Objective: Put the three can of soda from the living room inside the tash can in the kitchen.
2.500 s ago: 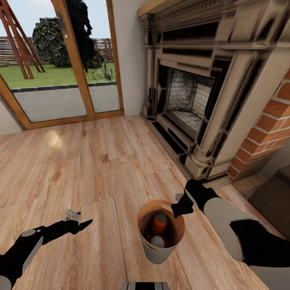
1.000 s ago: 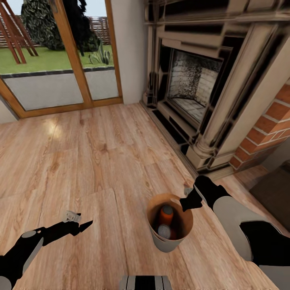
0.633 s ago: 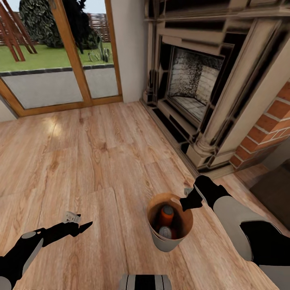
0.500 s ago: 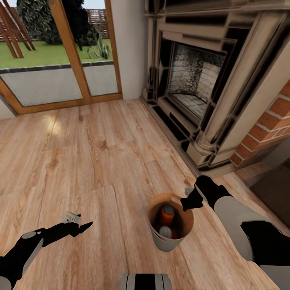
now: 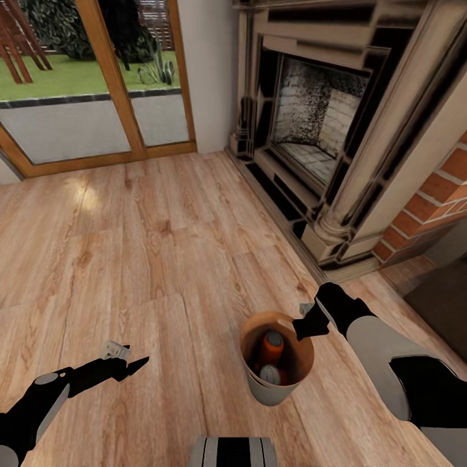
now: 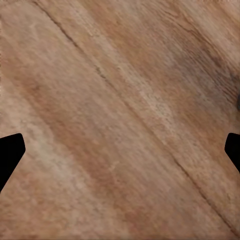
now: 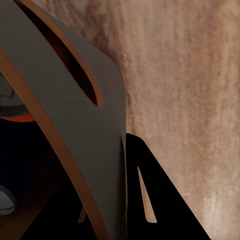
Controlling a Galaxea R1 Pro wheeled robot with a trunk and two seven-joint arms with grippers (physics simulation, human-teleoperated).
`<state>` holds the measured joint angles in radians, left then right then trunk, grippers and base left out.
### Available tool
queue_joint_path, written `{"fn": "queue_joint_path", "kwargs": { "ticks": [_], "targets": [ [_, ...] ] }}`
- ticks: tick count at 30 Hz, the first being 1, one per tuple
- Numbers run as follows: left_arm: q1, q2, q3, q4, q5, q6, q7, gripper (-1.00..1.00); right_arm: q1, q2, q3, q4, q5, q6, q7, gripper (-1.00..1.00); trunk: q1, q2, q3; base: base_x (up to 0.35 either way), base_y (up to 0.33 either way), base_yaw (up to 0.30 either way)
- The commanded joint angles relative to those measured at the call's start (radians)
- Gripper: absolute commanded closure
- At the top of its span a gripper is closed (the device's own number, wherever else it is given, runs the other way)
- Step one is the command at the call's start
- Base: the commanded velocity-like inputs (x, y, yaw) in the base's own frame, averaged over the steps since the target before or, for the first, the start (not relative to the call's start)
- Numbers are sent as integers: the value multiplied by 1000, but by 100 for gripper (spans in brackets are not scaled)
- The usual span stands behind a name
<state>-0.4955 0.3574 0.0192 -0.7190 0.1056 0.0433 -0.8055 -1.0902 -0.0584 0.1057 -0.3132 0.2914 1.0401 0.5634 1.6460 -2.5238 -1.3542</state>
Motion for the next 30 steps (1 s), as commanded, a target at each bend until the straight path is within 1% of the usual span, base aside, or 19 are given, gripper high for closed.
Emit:
{"fn": "queue_joint_path", "kwargs": {
  "ticks": [1, 4, 16, 30],
  "targets": [
    [0, 0, 0, 0, 0, 0, 0, -100, 0, 0, -4, 0, -26, 7, 7, 100, 0, 0, 0, 0, 0, 0],
    [0, 0, 0, 0, 0, 0, 0, -100, 1, 0, -3, 0, -26, 7, 7, 100, 0, 0, 0, 0, 0, 0],
    [0, 0, -2, 0, -1, 0, -1, -100, 1, 0, -4, 0, -26, 7, 7, 100, 5, -3, -46, 0, 0, 0],
    [0, 0, -1, 0, 0, 0, -1, -100, 1, 0, -2, 0, -24, 7, 7, 100, 5, -3, -46, 0, 0, 0]
  ]
}}
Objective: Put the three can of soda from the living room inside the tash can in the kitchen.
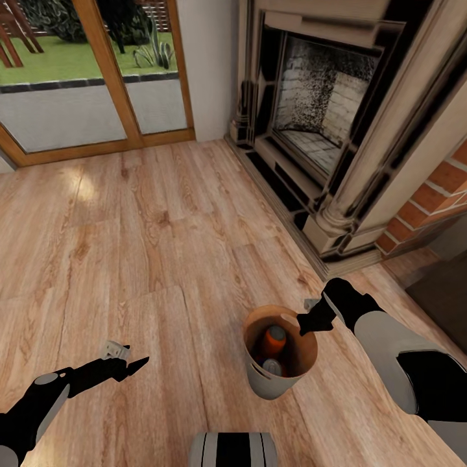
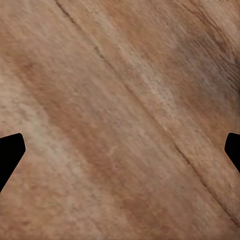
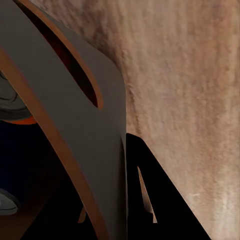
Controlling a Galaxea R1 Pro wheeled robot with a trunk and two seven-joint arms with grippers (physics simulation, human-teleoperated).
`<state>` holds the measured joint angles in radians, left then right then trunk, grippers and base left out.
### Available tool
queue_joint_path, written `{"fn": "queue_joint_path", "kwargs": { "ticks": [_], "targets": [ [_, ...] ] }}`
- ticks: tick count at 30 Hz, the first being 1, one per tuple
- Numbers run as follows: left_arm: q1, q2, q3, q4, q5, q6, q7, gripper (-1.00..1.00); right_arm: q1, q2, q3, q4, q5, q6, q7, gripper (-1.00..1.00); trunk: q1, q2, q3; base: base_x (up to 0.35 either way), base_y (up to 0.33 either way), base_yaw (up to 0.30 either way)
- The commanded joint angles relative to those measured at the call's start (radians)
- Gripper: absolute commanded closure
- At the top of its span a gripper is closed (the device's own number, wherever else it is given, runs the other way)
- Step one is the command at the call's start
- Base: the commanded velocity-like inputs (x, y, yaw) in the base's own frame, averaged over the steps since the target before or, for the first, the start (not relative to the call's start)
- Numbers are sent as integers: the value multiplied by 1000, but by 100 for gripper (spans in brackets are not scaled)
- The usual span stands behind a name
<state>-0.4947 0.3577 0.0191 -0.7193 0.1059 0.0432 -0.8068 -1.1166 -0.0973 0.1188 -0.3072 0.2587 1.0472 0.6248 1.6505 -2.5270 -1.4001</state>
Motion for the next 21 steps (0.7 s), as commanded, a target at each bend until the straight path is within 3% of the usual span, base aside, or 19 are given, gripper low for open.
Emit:
{"fn": "queue_joint_path", "kwargs": {
  "ticks": [1, 8, 9, 21],
  "targets": [
    [-1, 0, -1, 0, 0, 0, 0, -100, 27, 39, -15, -6, 8, 0, -54, 100, 1, 0, 0, 0, 0, 0],
    [-1, 0, -1, 1, 0, 0, 0, -100, 27, 39, -15, -6, 8, 0, -54, 100, 1, 0, 0, 0, 0, 0],
    [-1, 0, -1, 0, 0, 0, 0, -100, 27, 39, -15, -6, 8, 0, -54, -100, 1, 0, 0, 0, 0, 0],
    [-1, 0, -1, 0, 0, 0, 0, -100, 28, 39, -15, -10, 8, 0, -54, -100, 1, 0, 0, 0, 0, 0]
  ]
}}
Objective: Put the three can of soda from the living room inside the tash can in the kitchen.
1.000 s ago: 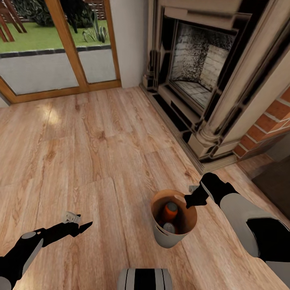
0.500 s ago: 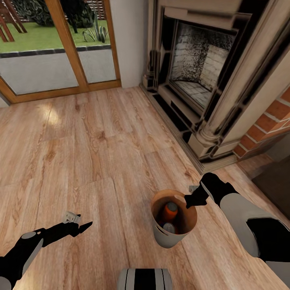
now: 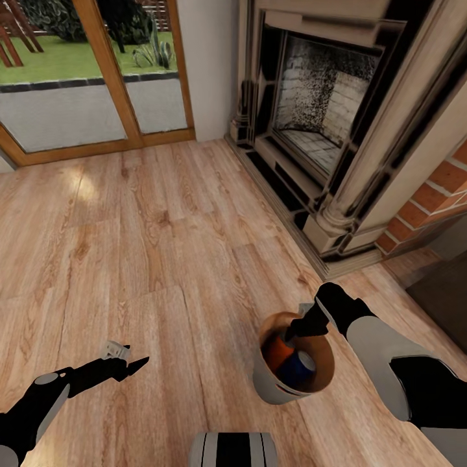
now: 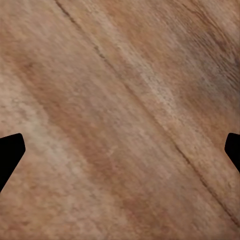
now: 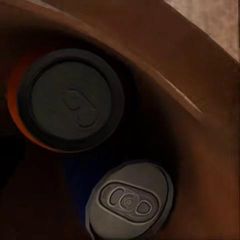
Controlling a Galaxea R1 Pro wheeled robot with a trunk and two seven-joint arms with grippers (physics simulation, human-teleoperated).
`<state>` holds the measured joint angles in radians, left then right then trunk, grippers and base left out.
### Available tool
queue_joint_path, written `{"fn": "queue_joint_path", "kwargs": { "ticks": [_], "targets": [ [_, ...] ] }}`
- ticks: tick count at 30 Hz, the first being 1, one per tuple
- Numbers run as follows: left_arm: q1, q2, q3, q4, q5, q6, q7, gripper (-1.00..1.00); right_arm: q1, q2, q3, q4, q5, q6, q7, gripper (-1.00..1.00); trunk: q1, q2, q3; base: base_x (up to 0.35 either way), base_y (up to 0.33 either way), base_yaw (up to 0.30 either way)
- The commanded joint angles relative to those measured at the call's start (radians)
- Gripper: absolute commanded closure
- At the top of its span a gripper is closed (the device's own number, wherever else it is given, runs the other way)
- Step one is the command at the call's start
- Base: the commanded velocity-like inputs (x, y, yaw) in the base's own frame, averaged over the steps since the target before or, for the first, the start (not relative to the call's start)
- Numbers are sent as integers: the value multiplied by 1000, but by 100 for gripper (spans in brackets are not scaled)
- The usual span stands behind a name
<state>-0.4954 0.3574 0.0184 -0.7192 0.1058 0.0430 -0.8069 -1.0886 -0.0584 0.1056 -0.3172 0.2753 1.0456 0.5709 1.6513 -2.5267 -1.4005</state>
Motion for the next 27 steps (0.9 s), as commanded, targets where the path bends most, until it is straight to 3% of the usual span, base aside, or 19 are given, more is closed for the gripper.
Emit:
{"fn": "queue_joint_path", "kwargs": {
  "ticks": [1, 17, 27],
  "targets": [
    [0, 0, 0, 0, 0, 0, 0, -100, 0, 0, -2, 0, -8, 2, 0, -100, 0, 0, 0, 0, 0, 0],
    [0, 0, -1, 0, -1, 0, 1, -100, 1, 1, 0, 0, -8, 2, 0, -100, 0, 0, 0, 0, 0, 0],
    [0, 0, -2, 1, -3, 12, 1, -100, 1, 2, 0, 0, -8, 2, -3, -100, -4, 2, 39, 0, 0, 0]
  ]
}}
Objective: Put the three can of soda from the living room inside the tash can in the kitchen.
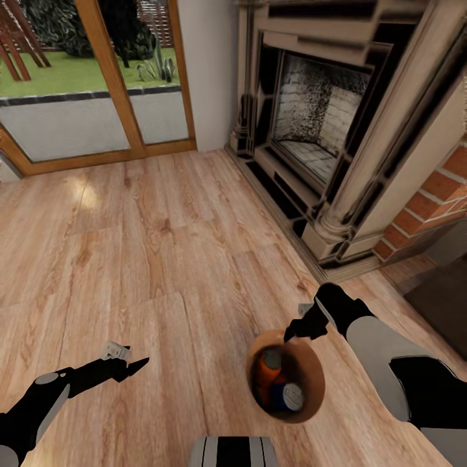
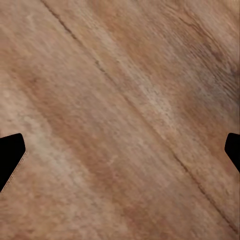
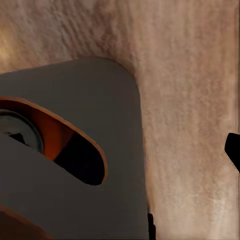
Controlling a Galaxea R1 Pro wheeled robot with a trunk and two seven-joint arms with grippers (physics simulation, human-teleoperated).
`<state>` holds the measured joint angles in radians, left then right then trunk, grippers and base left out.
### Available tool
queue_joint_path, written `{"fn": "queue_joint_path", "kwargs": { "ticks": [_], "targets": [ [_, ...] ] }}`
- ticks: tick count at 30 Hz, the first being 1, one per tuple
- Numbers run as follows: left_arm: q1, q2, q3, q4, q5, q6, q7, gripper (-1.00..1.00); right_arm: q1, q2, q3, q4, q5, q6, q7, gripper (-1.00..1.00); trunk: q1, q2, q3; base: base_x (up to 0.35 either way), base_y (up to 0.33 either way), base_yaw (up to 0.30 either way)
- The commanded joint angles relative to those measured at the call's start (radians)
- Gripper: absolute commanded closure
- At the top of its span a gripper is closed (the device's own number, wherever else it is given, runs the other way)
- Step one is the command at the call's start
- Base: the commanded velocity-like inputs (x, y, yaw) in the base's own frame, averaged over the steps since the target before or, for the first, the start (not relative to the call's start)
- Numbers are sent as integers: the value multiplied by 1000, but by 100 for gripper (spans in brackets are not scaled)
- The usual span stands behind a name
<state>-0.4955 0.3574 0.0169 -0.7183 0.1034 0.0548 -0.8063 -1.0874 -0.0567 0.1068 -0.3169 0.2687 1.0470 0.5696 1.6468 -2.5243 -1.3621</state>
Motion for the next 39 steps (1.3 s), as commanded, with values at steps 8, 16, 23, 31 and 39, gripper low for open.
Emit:
{"fn": "queue_joint_path", "kwargs": {
  "ticks": [8, 16, 23, 31, 39],
  "targets": [
    [0, 0, 0, 0, -1, 5, 16, -100, 0, 5, 0, -1, -2, 0, -5, -100, -4, 2, 31, 0, 0, 0],
    [0, 0, 0, 0, -1, 6, 21, -100, 0, 3, 1, 0, -2, 0, -6, -100, -7, 4, 62, 0, 0, 0],
    [0, 0, 0, 8, -1, 7, 24, -100, 0, 3, 0, 1, -2, 0, -6, -100, -10, 5, 89, 0, 0, 0],
    [0, -1, 0, 49, 1, 4, 24, -100, 2, 2, -1, 0, -2, 0, -7, -100, -14, 7, 120, 0, 0, 0],
    [0, -2, 0, 56, 1, 3, 24, -100, 3, 1, -1, 1, -2, 0, -7, -100, -17, 9, 151, 0, 0, 0]
  ]
}}
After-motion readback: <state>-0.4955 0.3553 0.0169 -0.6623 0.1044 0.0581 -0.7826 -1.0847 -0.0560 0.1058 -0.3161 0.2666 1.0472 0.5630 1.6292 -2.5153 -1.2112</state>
